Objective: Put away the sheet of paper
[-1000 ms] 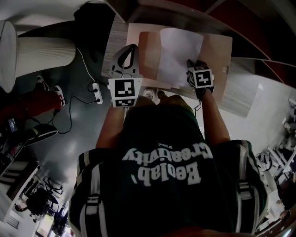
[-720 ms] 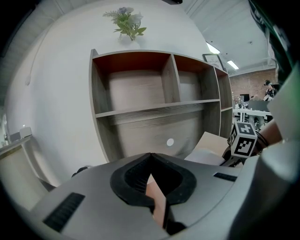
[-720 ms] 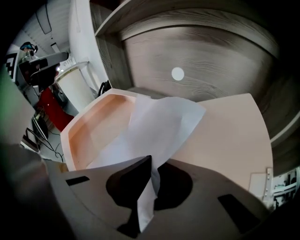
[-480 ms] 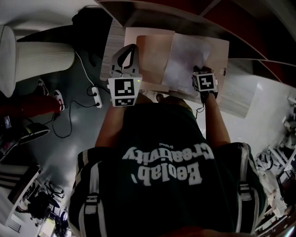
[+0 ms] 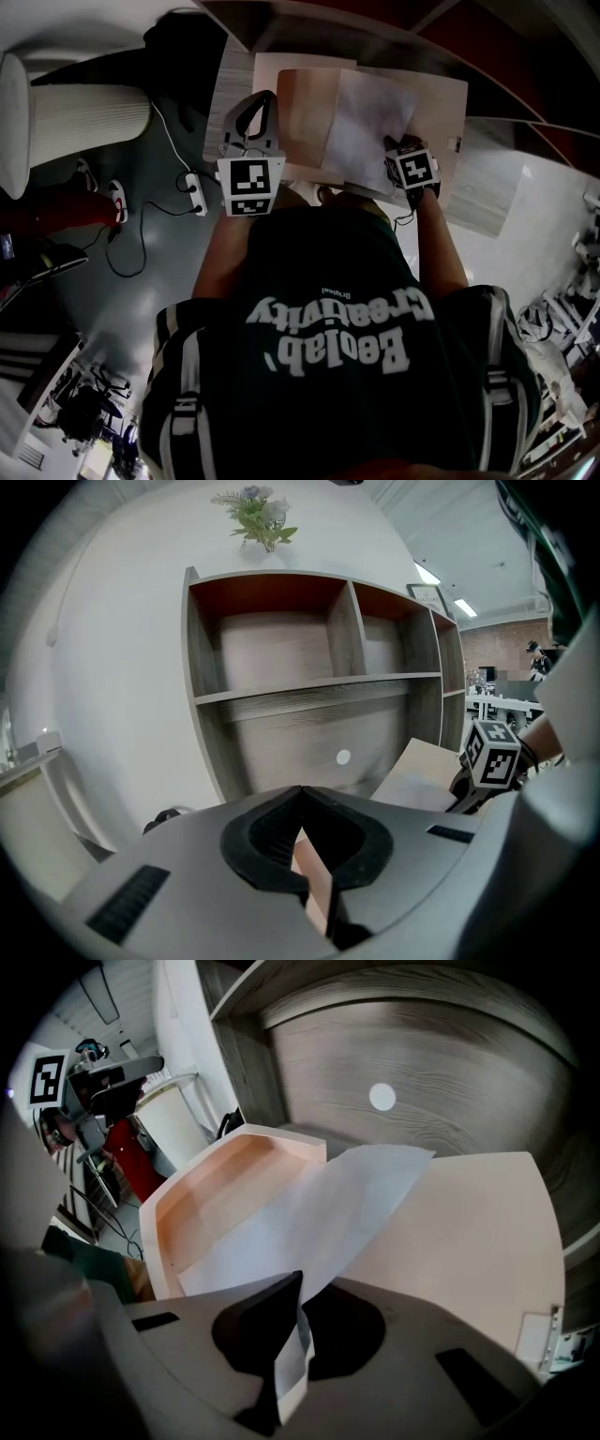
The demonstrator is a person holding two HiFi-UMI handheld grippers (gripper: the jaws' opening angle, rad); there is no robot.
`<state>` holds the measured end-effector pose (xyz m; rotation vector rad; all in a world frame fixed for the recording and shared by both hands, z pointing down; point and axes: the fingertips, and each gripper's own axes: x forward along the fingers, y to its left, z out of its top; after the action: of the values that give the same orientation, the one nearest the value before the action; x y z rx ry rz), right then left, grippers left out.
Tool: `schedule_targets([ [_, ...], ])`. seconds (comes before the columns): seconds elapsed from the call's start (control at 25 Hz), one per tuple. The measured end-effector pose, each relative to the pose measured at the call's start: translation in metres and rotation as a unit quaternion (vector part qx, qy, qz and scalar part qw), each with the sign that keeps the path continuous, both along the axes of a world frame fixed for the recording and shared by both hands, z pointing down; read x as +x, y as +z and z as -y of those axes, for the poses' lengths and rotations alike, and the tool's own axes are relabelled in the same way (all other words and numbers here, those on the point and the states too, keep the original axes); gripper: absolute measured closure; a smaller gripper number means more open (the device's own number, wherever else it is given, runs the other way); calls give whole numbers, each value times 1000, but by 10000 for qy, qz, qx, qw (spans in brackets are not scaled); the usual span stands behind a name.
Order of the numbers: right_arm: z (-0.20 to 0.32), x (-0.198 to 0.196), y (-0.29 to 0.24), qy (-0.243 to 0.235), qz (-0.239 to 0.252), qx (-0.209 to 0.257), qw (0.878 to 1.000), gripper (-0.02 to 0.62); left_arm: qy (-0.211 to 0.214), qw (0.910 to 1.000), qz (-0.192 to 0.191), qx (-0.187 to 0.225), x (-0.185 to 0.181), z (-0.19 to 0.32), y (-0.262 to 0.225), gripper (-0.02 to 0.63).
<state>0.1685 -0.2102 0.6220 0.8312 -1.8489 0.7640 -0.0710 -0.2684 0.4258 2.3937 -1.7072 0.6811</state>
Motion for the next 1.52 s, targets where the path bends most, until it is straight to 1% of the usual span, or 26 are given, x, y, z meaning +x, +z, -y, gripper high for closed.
schedule_targets([
  [0.12, -2, 5, 4, -54, -51, 40, 10000, 561, -54, 10000, 4, -16, -2, -1, 3, 588],
  [0.32, 13, -1, 6, -29, 95, 146, 9998, 561, -137, 9999, 22, -51, -7, -4, 5, 588],
  [0.52, 21, -18, 11, -28, 283, 107, 9995, 561, -230, 9997, 34, -98, -13, -12, 5, 588],
  [1.12, 32, -82, 30, -459, 304, -73, 9985, 561, -658, 9976, 120, -189, -65, -30, 11, 588],
  [1.52, 27, -114, 40, -482, 417, -252, 9976, 561, -801, 9963, 193, -247, -92, -38, 10, 588],
])
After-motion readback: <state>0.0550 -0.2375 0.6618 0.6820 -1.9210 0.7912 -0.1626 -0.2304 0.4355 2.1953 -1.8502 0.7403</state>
